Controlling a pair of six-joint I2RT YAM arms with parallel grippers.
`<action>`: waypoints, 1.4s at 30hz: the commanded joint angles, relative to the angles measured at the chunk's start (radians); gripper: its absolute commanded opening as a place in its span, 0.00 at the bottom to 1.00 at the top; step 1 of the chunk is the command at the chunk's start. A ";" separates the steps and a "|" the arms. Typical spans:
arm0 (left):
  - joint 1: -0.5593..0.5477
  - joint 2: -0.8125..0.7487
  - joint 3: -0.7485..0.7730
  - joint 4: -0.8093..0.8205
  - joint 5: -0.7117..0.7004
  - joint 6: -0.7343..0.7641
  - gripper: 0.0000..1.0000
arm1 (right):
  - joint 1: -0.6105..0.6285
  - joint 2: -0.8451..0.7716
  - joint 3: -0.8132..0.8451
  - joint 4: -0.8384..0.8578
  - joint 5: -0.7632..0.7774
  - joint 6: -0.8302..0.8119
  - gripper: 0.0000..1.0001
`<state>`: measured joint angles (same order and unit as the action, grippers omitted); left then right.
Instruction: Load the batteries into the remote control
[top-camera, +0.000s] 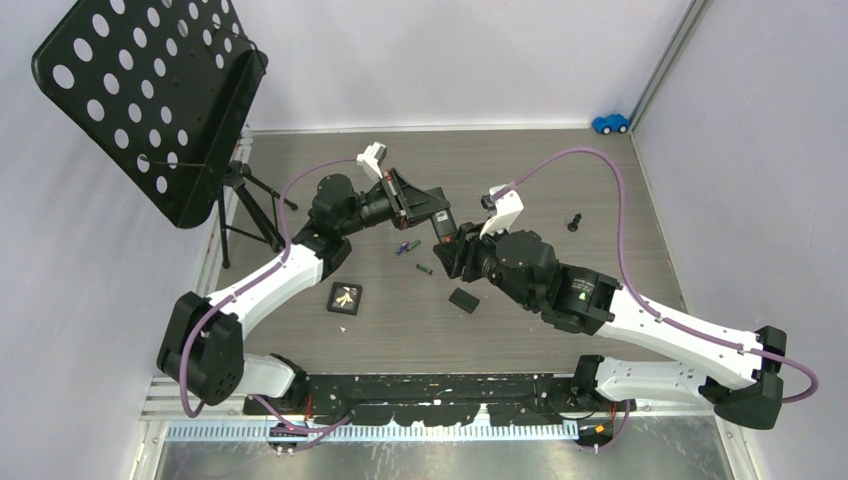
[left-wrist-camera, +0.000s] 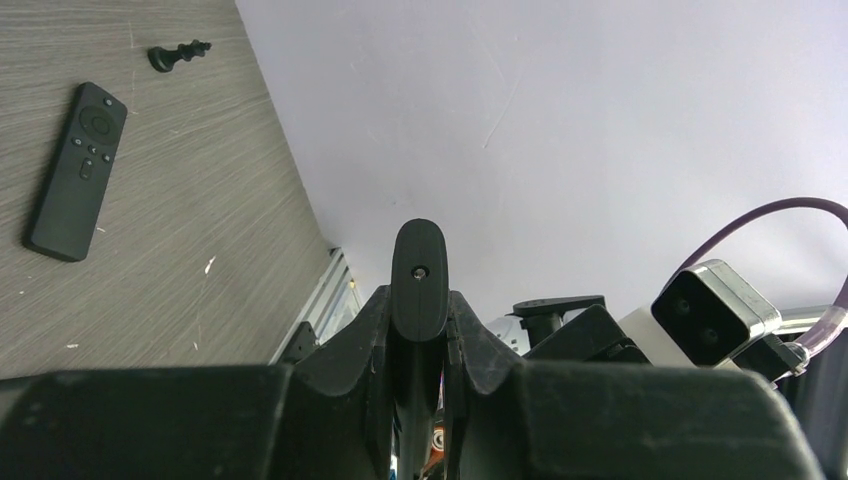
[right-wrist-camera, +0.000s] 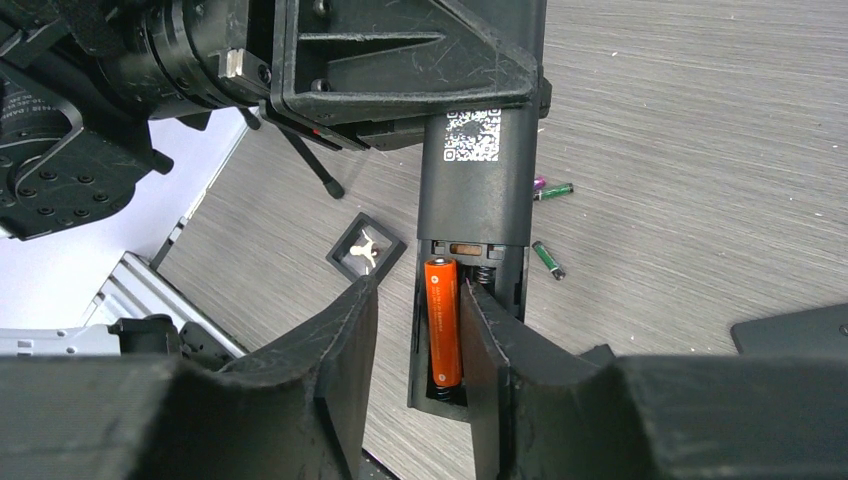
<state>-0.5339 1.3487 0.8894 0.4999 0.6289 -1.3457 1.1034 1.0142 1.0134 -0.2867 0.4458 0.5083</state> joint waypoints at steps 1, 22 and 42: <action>-0.008 -0.020 0.020 0.157 0.059 -0.076 0.00 | -0.008 -0.013 0.010 -0.030 0.069 0.003 0.47; -0.006 -0.018 0.013 0.205 0.044 -0.049 0.00 | -0.008 -0.101 0.101 -0.044 0.027 0.156 0.70; -0.004 0.009 0.053 0.247 -0.103 -0.008 0.00 | -0.008 -0.312 -0.238 0.151 0.172 0.922 0.87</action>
<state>-0.5365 1.3647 0.8940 0.6682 0.5667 -1.3582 1.0966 0.7002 0.8112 -0.3424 0.5816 1.3228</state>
